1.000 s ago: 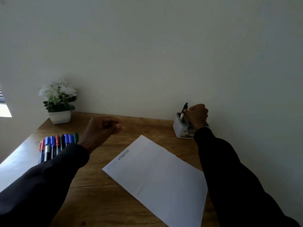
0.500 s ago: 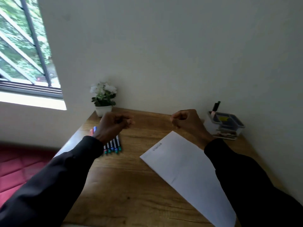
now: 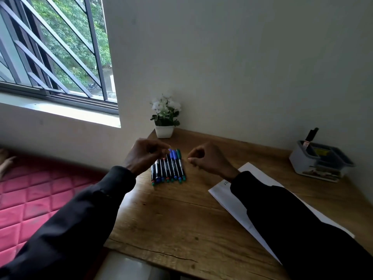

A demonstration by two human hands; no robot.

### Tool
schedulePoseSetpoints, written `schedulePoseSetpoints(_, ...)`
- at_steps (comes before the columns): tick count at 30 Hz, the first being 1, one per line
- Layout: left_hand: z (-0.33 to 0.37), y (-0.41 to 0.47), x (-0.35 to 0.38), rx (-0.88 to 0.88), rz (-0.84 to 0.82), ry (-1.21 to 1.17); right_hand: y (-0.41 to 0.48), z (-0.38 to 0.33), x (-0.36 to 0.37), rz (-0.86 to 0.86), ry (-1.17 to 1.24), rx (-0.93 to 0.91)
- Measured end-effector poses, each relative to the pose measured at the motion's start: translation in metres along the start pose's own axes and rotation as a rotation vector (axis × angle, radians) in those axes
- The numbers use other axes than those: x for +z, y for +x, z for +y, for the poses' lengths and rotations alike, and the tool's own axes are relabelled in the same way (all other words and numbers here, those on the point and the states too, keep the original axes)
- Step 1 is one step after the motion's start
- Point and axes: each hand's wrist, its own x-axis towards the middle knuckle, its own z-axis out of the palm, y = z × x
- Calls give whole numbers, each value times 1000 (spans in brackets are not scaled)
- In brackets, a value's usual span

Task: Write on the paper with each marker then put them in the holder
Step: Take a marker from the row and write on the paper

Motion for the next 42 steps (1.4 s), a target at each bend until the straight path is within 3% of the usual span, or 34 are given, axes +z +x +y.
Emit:
schedulePoseSetpoints(8, -8, 1, 4, 48, -48, 15, 12, -4, 33, -45, -44, 50)
schedulePoseSetpoints(18, -8, 8, 20, -8, -40, -19, 2, 19, 14, 27, -248, 133)
schedulePoseSetpoints(25, 2, 12, 42, -25, -1, 14, -20, 27, -13, 123, -311, -7)
schedulePoseSetpoints(32, 26, 22, 66, 49, -152, 81, -57, 30, -65, 299, -165, -135)
schedulePoseSetpoints(35, 38, 22, 77, 103, -193, 41, -76, 31, -82, 405, 129, -90)
schedulePoseSetpoints(38, 53, 19, 87, 156, -211, -33, -90, 32, -89, 348, 882, 31)
schedulePoseSetpoints(39, 58, 18, 91, 167, -221, -56, -93, 33, -89, 303, 1027, 73)
schedulePoseSetpoints(42, 75, 16, 102, 204, -289, -106, -94, 32, -83, 216, 1035, 152)
